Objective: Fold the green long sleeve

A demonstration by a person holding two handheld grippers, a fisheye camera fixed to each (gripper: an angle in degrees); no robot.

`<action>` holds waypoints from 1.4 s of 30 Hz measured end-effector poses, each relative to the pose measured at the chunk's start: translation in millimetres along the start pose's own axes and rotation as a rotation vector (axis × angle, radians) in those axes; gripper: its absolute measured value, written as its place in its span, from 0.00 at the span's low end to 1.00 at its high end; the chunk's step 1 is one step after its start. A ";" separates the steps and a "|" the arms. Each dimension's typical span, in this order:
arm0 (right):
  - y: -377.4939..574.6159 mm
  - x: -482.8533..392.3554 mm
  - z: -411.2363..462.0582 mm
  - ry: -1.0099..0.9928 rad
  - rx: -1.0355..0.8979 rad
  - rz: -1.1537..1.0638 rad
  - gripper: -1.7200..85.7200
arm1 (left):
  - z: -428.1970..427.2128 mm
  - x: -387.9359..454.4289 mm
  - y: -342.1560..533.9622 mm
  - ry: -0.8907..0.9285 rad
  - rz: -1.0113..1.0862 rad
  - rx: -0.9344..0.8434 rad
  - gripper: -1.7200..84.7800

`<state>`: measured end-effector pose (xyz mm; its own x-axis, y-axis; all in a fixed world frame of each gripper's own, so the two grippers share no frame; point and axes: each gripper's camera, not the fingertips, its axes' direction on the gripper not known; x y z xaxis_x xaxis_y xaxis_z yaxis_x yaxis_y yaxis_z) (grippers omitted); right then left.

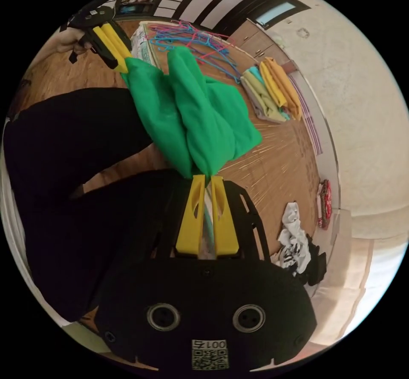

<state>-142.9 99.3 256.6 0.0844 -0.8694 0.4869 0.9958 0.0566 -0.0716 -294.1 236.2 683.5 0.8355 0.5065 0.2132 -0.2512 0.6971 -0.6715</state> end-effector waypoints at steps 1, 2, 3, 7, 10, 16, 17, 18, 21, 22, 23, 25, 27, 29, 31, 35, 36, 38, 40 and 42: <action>5.0 -0.5 6.9 -0.020 -0.012 0.025 0.06 | -3.8 7.4 0.4 -0.027 -0.012 -0.022 0.05; 7.1 -0.1 9.3 -0.033 -0.015 0.042 0.07 | -7.1 11.2 0.2 -0.045 -0.011 -0.034 0.06; 10.8 0.7 11.3 -0.053 0.001 0.077 0.08 | -16.8 18.9 -1.3 -0.084 0.004 -0.046 0.07; 19.7 4.5 9.5 -0.081 0.105 0.170 0.11 | -50.0 40.1 -23.0 -0.219 0.131 -0.007 0.09; 23.9 15.8 24.1 -0.191 0.133 0.236 0.10 | -44.8 44.9 -55.8 -0.295 0.220 -0.037 0.11; 43.8 34.7 62.3 -0.305 0.132 0.307 0.10 | 11.4 59.0 -103.3 -0.343 0.418 -0.238 0.12; 46.3 36.1 64.1 -0.314 0.130 0.305 0.10 | 12.2 62.0 -105.3 -0.337 0.433 -0.245 0.12; 51.7 38.9 65.8 -0.335 0.134 0.304 0.11 | 9.8 68.6 -109.2 -0.302 0.453 -0.256 0.09; 66.1 47.4 72.4 -0.413 0.157 0.323 0.13 | -10.8 83.4 -116.0 -0.299 0.448 -0.241 0.05; 71.4 51.4 77.7 -0.433 0.169 0.350 0.13 | -23.0 90.1 -118.0 -0.316 0.444 -0.221 0.04; 73.6 53.3 80.8 -0.438 0.176 0.364 0.13 | -29.6 93.5 -119.3 -0.319 0.440 -0.210 0.04; 78.0 59.1 94.0 -0.442 0.178 0.396 0.12 | -58.4 109.0 -123.8 -0.326 0.415 -0.158 0.03; 79.2 61.4 101.3 -0.401 0.164 0.413 0.11 | -75.3 122.6 -125.1 -0.323 0.409 -0.138 0.03; 80.7 60.0 103.1 -0.370 0.162 0.391 0.10 | -84.2 136.6 -124.2 -0.336 0.403 -0.145 0.02; 84.6 55.7 102.5 -0.321 0.160 0.365 0.12 | -87.7 155.5 -119.3 -0.370 0.392 -0.176 0.02; 90.1 50.4 111.5 -0.288 0.132 0.351 0.15 | -93.4 182.5 -110.2 -0.370 0.331 -0.169 0.02; 90.9 50.3 118.2 -0.308 0.129 0.357 0.16 | -94.0 190.4 -107.7 -0.347 0.311 -0.161 0.02; 90.0 51.4 128.4 -0.309 0.122 0.365 0.16 | -87.2 198.3 -103.4 -0.344 0.289 -0.184 0.02; 89.4 58.3 137.0 -0.287 0.111 0.380 0.15 | -67.7 202.3 -95.2 -0.412 0.280 -0.260 0.03; 90.9 66.6 140.0 -0.312 0.110 0.385 0.13 | -59.9 204.9 -90.0 -0.428 0.275 -0.276 0.03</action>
<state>-41.9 115.3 404.4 0.4358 -0.5882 0.6812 0.8868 0.4101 -0.2132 -71.1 246.9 745.1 0.4713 0.8503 0.2340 -0.2466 0.3819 -0.8907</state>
